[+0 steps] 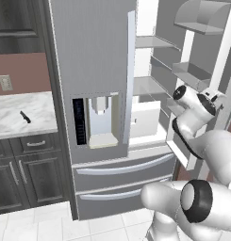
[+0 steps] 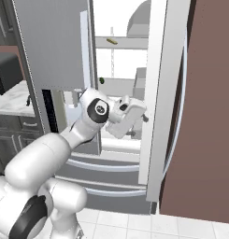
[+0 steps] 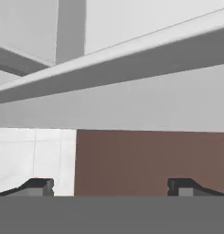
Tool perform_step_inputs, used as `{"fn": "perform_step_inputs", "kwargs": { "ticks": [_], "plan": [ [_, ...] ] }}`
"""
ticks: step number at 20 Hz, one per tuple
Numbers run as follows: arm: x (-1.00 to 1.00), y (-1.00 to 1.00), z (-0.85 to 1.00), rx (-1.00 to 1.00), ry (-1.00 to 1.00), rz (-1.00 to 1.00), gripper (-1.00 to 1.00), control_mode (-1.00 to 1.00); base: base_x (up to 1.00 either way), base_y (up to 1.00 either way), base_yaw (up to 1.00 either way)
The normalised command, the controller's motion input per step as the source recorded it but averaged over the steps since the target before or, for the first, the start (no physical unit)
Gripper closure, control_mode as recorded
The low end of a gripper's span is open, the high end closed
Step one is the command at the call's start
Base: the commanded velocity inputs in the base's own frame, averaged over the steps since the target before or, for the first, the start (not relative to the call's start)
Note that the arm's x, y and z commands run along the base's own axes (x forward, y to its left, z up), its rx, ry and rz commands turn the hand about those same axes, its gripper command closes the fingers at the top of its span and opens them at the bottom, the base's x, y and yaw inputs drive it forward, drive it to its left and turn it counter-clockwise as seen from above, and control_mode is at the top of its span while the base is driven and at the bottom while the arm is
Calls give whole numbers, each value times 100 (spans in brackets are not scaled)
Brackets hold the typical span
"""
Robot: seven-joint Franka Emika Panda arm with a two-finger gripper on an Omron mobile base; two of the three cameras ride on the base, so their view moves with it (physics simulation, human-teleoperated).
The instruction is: Retrieve the butter from the fridge and place it on a plate on the dining table. Then retrieve the butter knife by the fridge and place it near the plate.
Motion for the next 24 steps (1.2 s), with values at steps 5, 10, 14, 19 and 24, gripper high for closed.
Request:
{"fn": "perform_step_inputs", "kwargs": {
  "ticks": [5, 10, 14, 19, 24],
  "plan": [
    [19, 99, 0, 52, -15, -3, -100, -100, 0, 0, 0],
    [20, 99, 4, 42, -40, -10, -100, -100, 0, 0, 0],
    [26, 100, -1, 43, -39, -2, -100, -100, 0, 0, 0],
    [26, 96, 8, 38, -45, -2, -100, -100, 0, 0, 0],
    [1, 7, 64, 13, -24, 6, -100, -100, 0, 0, 0]
  ]
}}
